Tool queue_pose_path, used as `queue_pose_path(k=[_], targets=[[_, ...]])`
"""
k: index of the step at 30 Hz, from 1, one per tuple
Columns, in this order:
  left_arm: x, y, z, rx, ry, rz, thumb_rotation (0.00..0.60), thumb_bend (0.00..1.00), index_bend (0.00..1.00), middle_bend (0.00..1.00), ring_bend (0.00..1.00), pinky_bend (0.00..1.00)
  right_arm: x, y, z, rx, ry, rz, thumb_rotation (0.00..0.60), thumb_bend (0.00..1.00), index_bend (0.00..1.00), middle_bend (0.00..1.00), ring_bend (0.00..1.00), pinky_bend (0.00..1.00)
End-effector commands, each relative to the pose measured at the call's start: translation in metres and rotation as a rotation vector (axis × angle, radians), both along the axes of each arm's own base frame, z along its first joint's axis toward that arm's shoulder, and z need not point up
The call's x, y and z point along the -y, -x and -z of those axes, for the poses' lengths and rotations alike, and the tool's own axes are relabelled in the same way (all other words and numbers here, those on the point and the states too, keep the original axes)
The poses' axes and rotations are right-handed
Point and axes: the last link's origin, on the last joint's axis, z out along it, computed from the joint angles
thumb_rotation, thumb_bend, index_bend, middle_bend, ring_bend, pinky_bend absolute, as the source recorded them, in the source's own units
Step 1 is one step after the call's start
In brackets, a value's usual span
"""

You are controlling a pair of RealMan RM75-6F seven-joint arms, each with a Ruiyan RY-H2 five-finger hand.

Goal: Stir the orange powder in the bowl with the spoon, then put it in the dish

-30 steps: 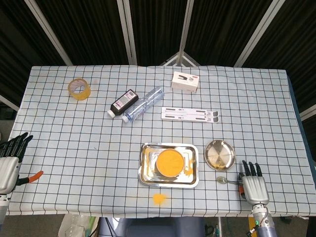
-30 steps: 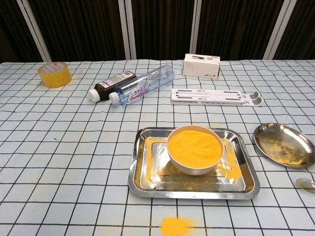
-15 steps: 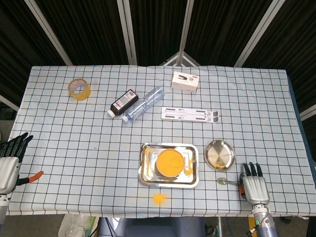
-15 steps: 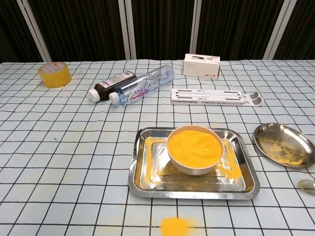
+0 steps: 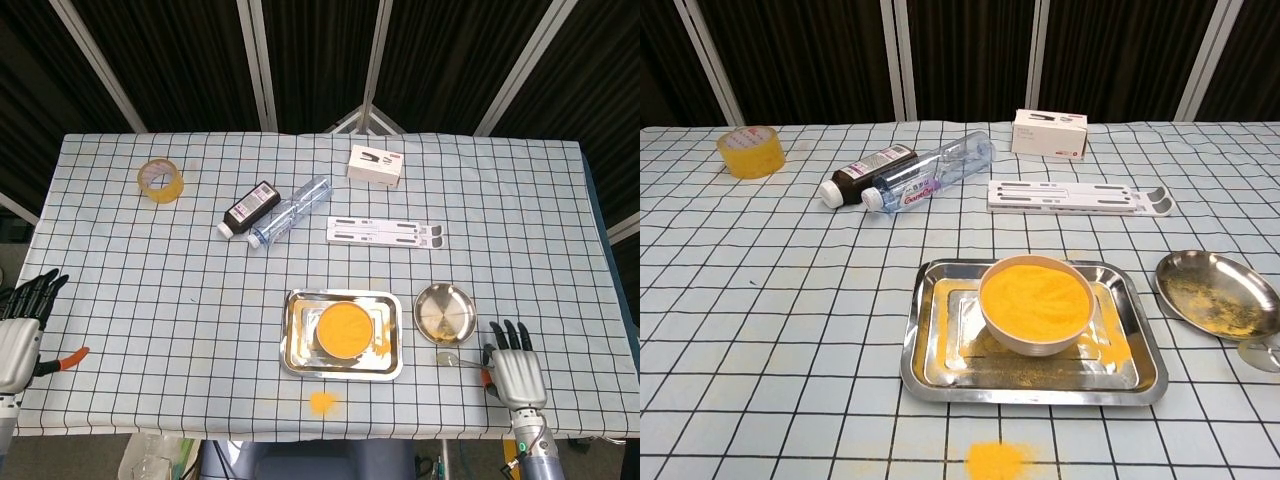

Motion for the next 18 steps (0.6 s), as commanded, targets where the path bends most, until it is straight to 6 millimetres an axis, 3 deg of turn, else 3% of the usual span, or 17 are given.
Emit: queue_pose_path(k=[1,10,18], targets=[[0.0,0.0,0.0,-0.003,0.001,0.0,0.6,0.0,0.0,0.0,0.0,0.0,0.013,-0.012,-0.012,0.009,0.034,-0.031,0.6,0.46,0.62,0.15,0.0,0.0],[-0.001,0.0,0.001,0.0,0.009,0.002,0.6,0.0,0.0,0.0,0.0,0.0,0.039,-0.06,-0.029,0.023,0.059,-0.121,0.6,0.46,0.62,0.15,0.0,0.0],[-0.001,0.0,0.001,0.006,0.013,0.002,0.6,0.0,0.0,0.0,0.0,0.0,0.051,-0.105,-0.007,0.02,-0.001,-0.183,0.6,0.46,0.62,0.15,0.0,0.0]])
